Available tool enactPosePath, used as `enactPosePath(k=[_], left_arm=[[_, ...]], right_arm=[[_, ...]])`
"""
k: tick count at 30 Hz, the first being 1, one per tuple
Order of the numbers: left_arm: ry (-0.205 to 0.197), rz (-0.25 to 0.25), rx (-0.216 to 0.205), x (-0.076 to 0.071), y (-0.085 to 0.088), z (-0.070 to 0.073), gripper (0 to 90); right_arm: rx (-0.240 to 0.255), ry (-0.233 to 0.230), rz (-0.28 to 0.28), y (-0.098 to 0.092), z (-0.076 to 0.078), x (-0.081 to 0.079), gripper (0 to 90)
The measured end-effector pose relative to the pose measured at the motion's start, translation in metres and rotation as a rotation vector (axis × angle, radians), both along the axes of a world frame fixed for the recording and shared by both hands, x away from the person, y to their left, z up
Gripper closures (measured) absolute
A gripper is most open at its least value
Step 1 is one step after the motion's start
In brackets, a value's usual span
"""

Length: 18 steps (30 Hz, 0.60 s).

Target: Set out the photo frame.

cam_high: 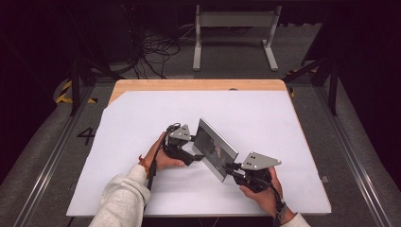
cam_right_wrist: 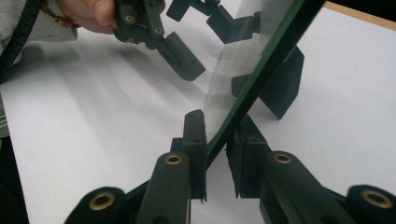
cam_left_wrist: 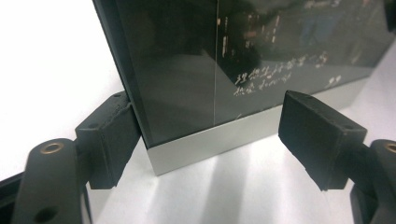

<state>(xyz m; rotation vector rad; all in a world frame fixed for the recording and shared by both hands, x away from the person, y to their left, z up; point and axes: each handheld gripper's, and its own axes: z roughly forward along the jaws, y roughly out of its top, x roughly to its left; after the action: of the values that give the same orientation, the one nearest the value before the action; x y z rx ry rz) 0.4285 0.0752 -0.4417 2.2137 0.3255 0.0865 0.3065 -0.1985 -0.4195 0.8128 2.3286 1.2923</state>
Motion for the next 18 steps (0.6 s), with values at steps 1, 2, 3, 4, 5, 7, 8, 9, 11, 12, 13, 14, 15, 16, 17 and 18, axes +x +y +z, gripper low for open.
enactPosePath(k=[1,2,3,4,5,7,8,9,11,12,13,14,15,16,17,18], left_arm=[[0.000,0.000,0.000,0.000,0.000,0.000,21.8],[-0.002,0.002,0.006,-0.003,0.001,0.000,21.3],[-0.003,0.002,0.012,-0.005,0.001,0.000,21.3],[-0.004,0.006,0.020,-0.006,0.002,0.001,21.2],[-0.008,0.004,0.024,-0.008,0.002,0.001,21.0],[-0.017,0.002,0.044,-0.012,0.002,0.002,20.0],[-0.018,-0.001,0.055,-0.014,0.003,0.003,19.9],[-0.016,-0.001,0.062,-0.016,0.003,0.004,19.6],[-0.019,-0.007,0.067,-0.019,0.003,0.004,19.3],[-0.022,-0.011,0.074,-0.023,0.004,0.004,19.2],[-0.022,-0.013,0.075,-0.025,0.005,0.004,19.1],[-0.019,-0.015,0.073,-0.026,0.005,0.004,19.1],[-0.019,-0.015,0.073,-0.026,0.005,0.004,19.2],[-0.027,-0.015,0.081,-0.029,0.006,0.004,19.2],[-0.040,-0.011,0.089,-0.030,0.006,0.005,20.4],[-0.042,-0.003,0.089,-0.031,0.005,0.005,21.1]], right_arm=[[0.000,0.000,0.000,0.000,0.000,0.000,78.5],[0.000,0.001,-0.005,-0.001,0.000,0.001,79.1],[0.002,0.000,-0.009,-0.002,0.000,0.001,79.2],[0.005,0.000,-0.015,-0.002,0.000,0.002,79.1],[0.008,0.001,-0.017,-0.003,0.000,0.002,79.1],[0.018,0.005,-0.022,-0.004,-0.001,0.004,79.0],[0.021,0.007,-0.024,-0.005,-0.001,0.004,78.8],[0.025,0.010,-0.028,-0.006,-0.001,0.005,78.6],[0.031,0.012,-0.032,-0.007,-0.001,0.006,78.4],[0.043,0.020,-0.045,-0.010,-0.001,0.007,77.6],[0.048,0.023,-0.048,-0.011,-0.001,0.008,77.3],[0.048,0.023,-0.053,-0.012,-0.001,0.009,76.8],[0.048,0.023,-0.053,-0.012,-0.001,0.009,76.8],[0.050,0.023,-0.054,-0.013,-0.001,0.009,76.3],[0.050,0.023,-0.059,-0.014,-0.001,0.010,75.0],[0.049,0.022,-0.062,-0.014,-0.001,0.010,74.4]])
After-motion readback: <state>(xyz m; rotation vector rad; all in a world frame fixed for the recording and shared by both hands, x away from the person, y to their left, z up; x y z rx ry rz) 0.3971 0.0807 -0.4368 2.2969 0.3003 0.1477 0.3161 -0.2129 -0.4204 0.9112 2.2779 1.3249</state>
